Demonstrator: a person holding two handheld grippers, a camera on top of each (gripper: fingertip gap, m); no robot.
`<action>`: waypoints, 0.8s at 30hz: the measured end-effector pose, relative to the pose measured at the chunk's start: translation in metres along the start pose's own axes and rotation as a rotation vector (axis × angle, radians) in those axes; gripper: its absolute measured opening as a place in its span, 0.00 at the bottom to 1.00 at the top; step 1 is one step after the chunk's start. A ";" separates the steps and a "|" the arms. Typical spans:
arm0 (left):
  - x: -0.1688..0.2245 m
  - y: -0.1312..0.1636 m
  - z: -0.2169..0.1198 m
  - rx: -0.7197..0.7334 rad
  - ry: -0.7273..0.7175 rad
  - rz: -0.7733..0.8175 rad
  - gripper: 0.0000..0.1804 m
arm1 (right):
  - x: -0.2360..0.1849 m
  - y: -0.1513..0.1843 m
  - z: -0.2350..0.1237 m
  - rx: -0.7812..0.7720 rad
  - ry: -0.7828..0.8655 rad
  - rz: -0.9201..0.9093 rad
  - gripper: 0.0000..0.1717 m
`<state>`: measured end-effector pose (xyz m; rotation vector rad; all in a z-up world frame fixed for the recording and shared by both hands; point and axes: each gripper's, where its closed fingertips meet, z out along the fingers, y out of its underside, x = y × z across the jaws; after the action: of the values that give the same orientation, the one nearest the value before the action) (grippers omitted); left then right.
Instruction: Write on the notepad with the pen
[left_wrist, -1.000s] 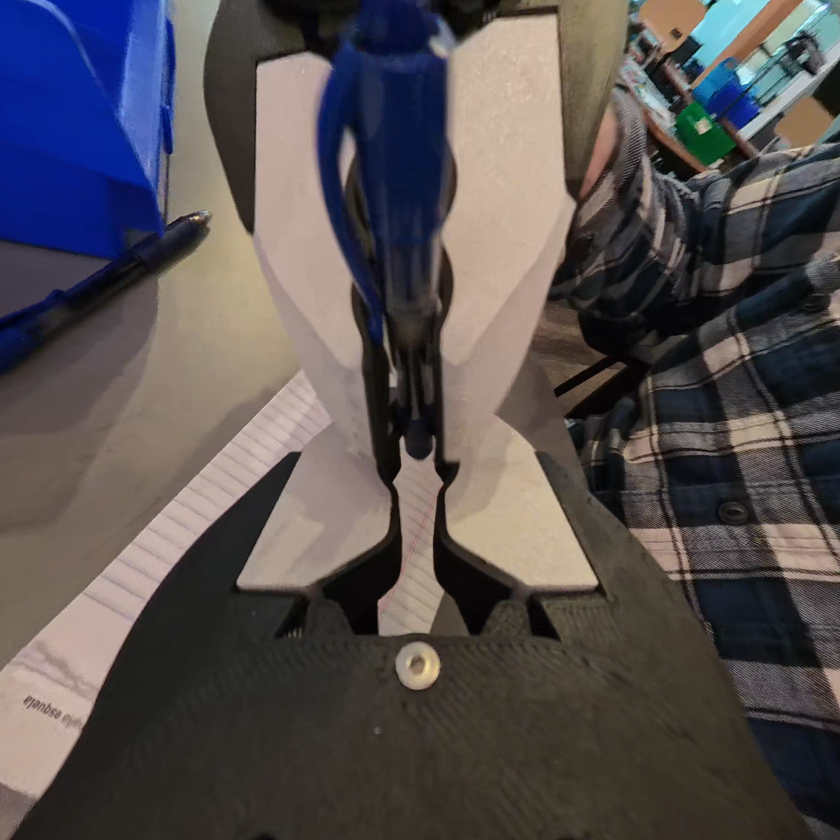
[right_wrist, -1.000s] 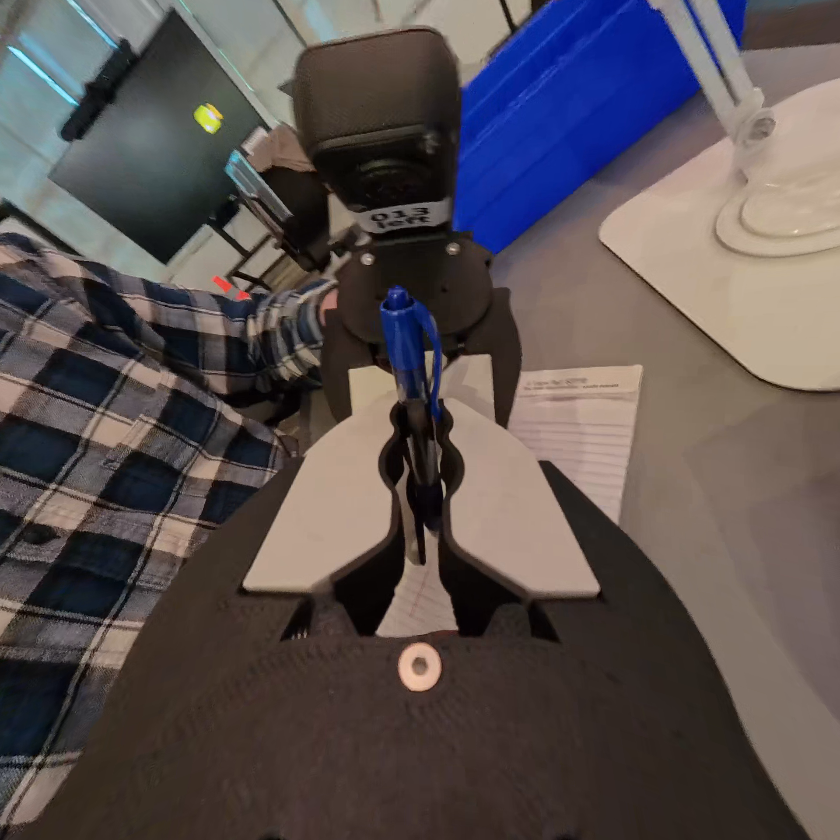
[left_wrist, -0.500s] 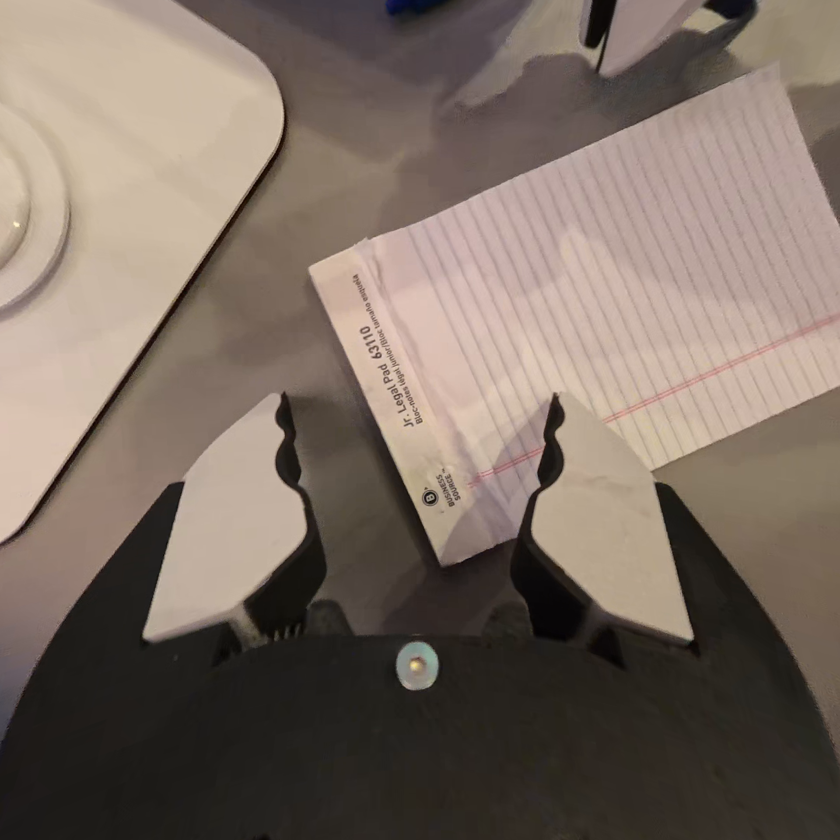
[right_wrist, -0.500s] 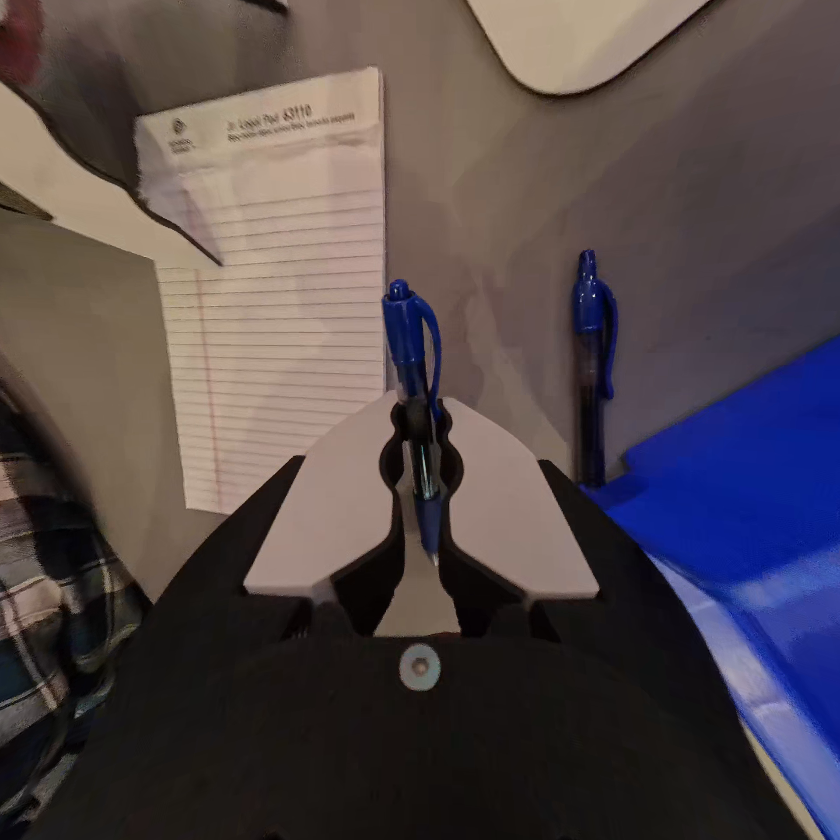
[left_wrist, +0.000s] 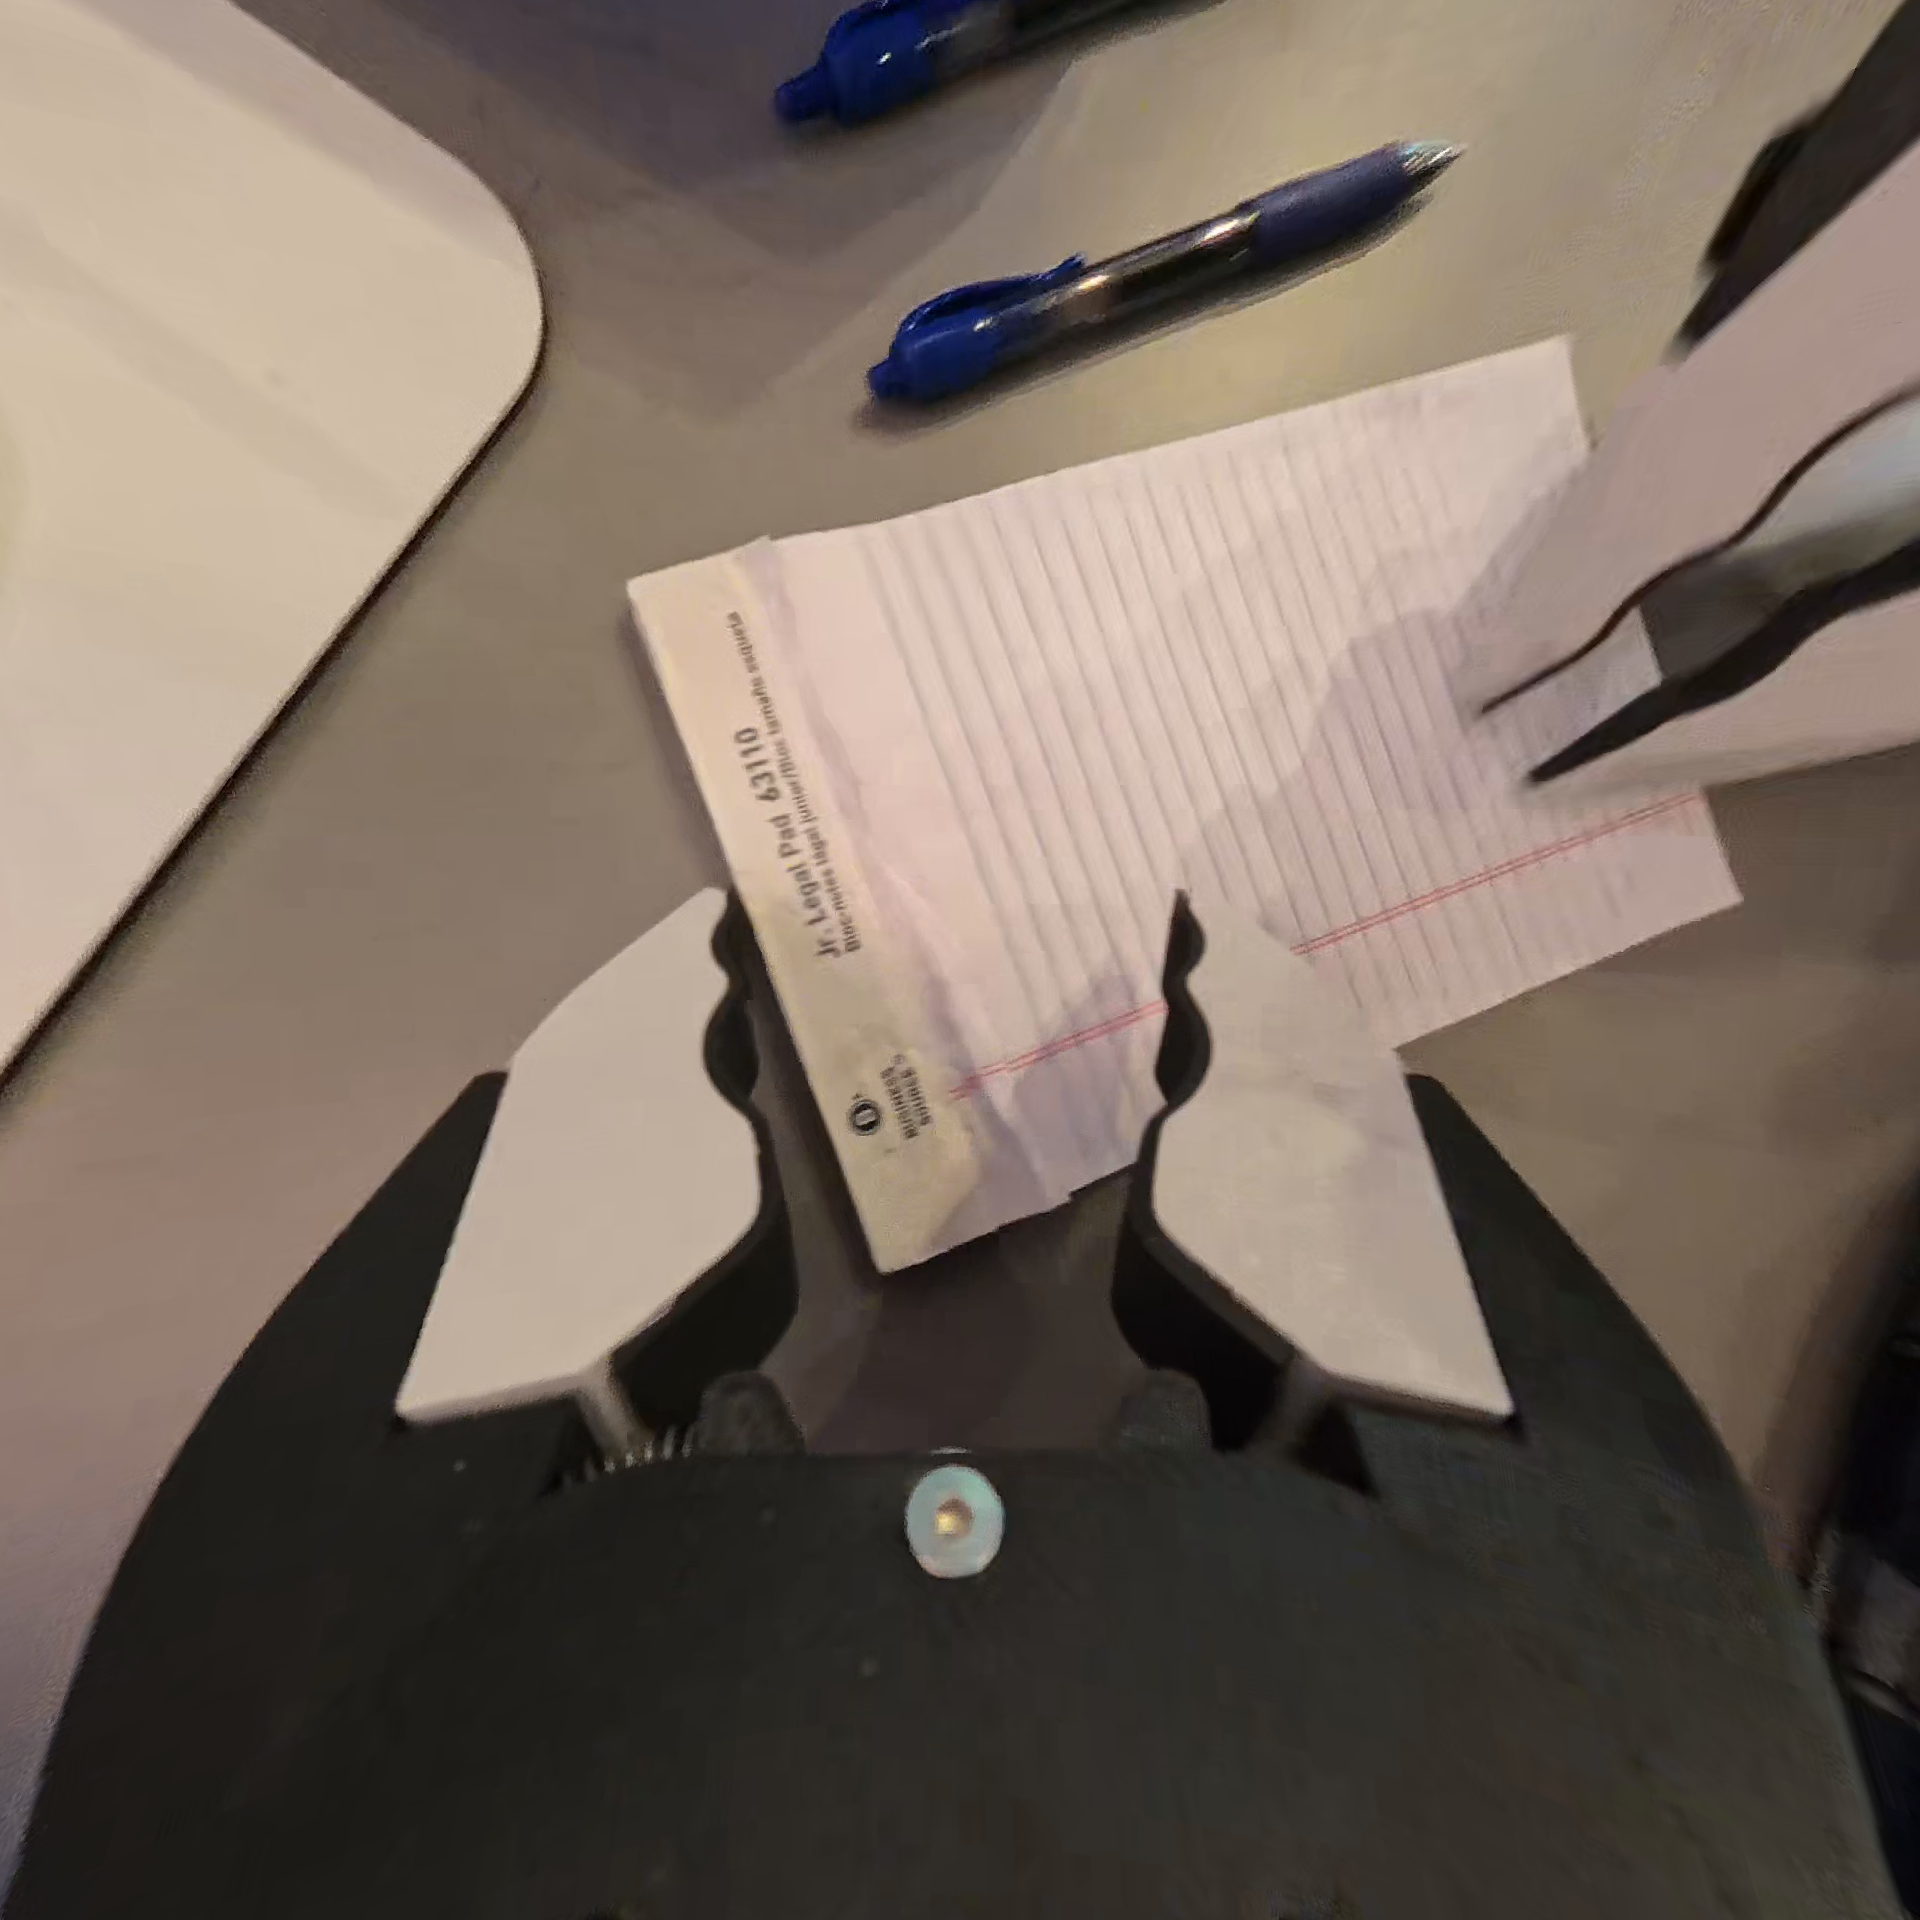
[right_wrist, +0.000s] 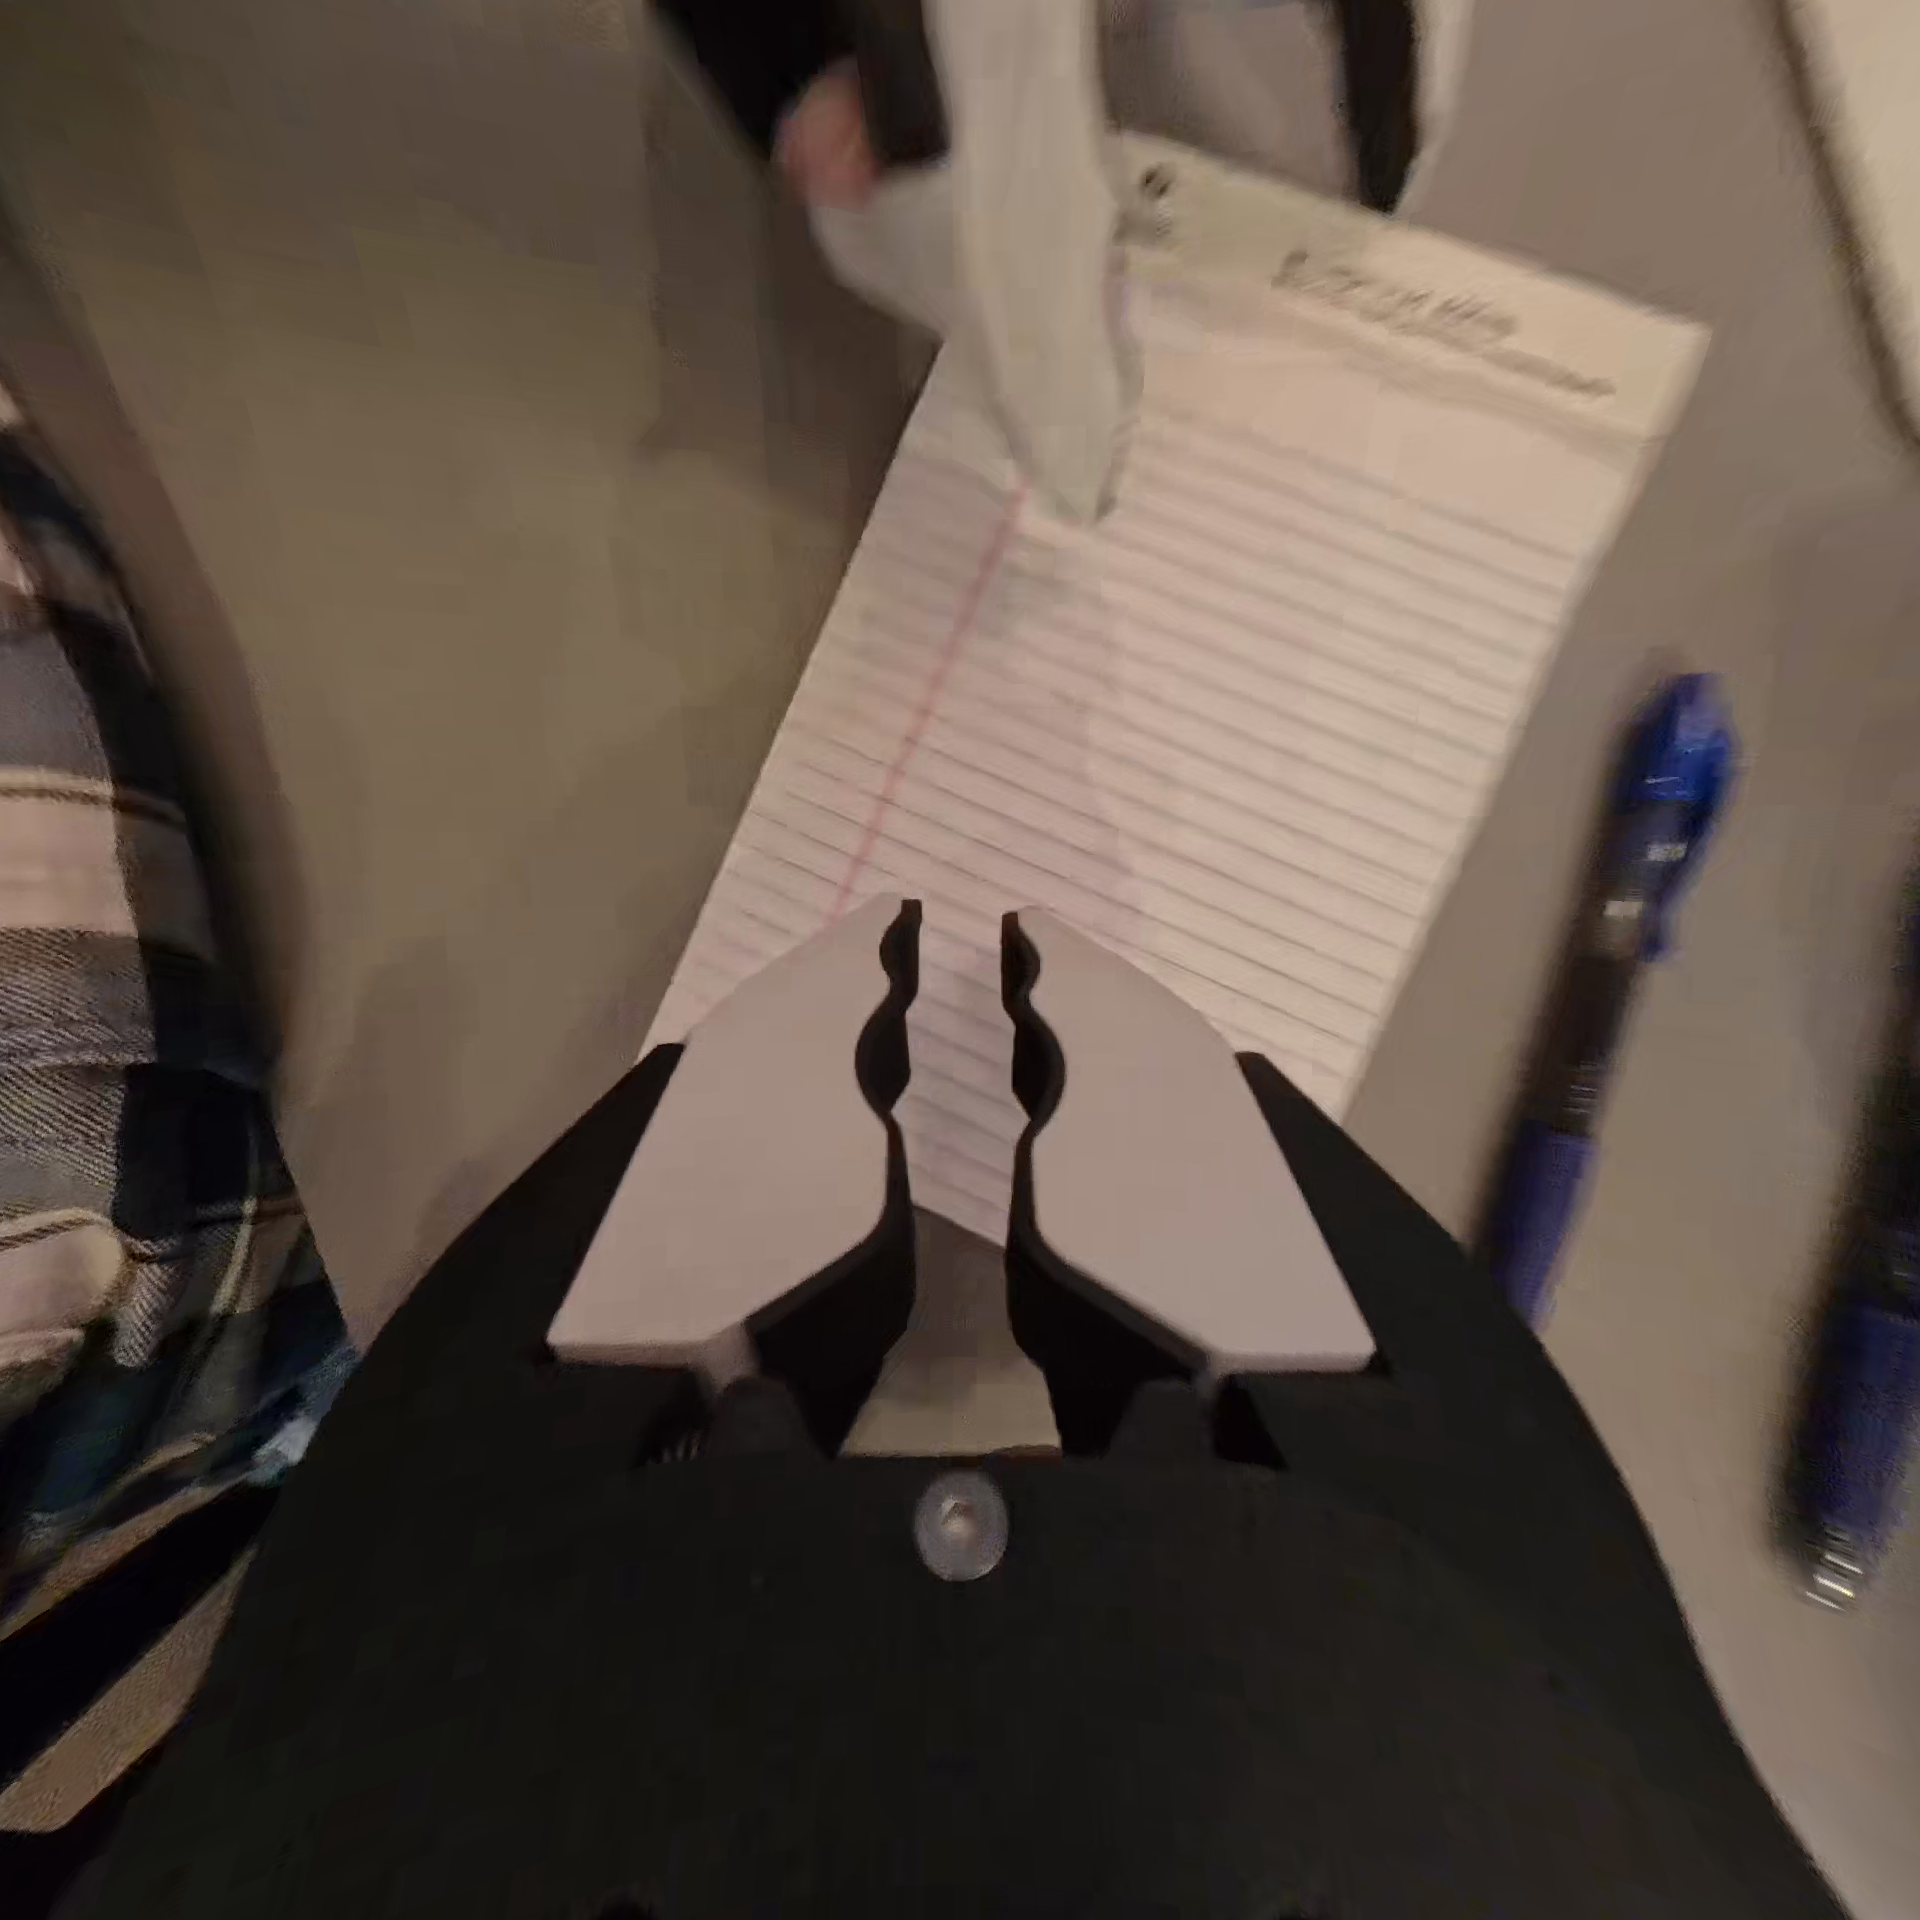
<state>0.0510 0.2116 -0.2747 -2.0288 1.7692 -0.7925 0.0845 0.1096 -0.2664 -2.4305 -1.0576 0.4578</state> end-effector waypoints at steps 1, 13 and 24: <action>0.002 0.000 0.000 0.008 0.026 -0.008 0.39 | -0.005 0.004 0.006 0.002 -0.027 0.014 0.08; 0.013 -0.043 -0.039 0.348 0.515 -0.317 0.17 | -0.014 -0.002 0.011 0.193 -0.057 0.004 0.00; 0.057 -0.037 -0.016 0.247 0.565 -0.132 0.06 | -0.013 -0.011 -0.014 0.307 -0.065 0.015 0.09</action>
<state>0.0749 0.1636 -0.2292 -1.8841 1.6924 -1.6672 0.0754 0.1029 -0.2476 -2.1659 -0.9194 0.6572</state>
